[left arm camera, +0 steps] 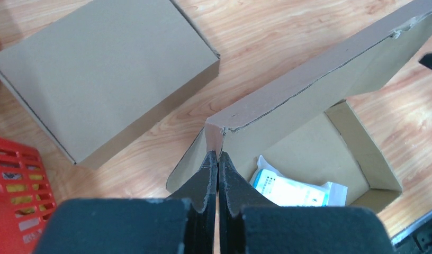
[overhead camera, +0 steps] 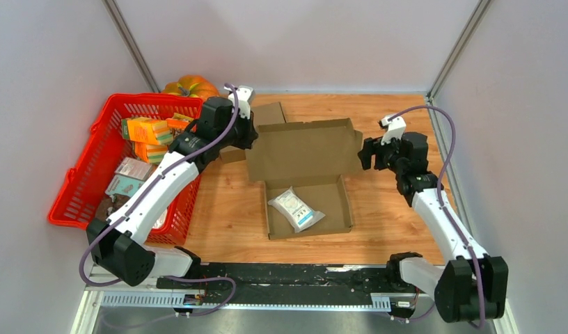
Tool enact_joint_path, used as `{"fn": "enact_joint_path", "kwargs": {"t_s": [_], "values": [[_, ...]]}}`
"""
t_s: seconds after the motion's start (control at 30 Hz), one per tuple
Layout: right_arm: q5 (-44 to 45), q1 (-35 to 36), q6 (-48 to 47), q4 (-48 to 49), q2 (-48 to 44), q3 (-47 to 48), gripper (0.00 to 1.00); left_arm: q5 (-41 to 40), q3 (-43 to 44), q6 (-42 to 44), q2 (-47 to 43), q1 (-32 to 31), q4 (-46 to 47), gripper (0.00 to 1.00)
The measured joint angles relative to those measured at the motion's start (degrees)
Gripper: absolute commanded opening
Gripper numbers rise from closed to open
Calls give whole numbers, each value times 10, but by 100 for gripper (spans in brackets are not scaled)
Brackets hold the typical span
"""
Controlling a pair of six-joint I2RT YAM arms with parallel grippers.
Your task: Fold the paper box
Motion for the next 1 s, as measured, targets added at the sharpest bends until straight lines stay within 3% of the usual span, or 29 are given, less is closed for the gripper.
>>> {"fn": "enact_joint_path", "kwargs": {"t_s": [0.17,0.27,0.33,0.4,0.47,0.6,0.7,0.9,1.0], "values": [[-158,-42,-3,66,72,16,59,30,17,38,4,0,-17,0],[-236,-48,-2,94,104,21,32,41,19,58,5,0,-21,5],[-273,-52,0,110,115,21,19,47,23,69,7,0,-23,34],[-296,-53,0,119,119,20,9,45,23,76,7,1,-23,51],[-305,-53,-4,127,117,17,8,45,6,69,-2,6,0,71],[-306,-55,-26,136,99,0,7,33,-125,45,-91,26,81,72],[-318,-66,-42,137,95,-3,5,17,-196,27,-147,39,121,66],[-339,-74,-61,137,100,-3,5,63,-244,1,-118,64,265,68],[-342,-74,-58,141,99,-3,8,108,-213,-2,-50,69,283,50]]}}
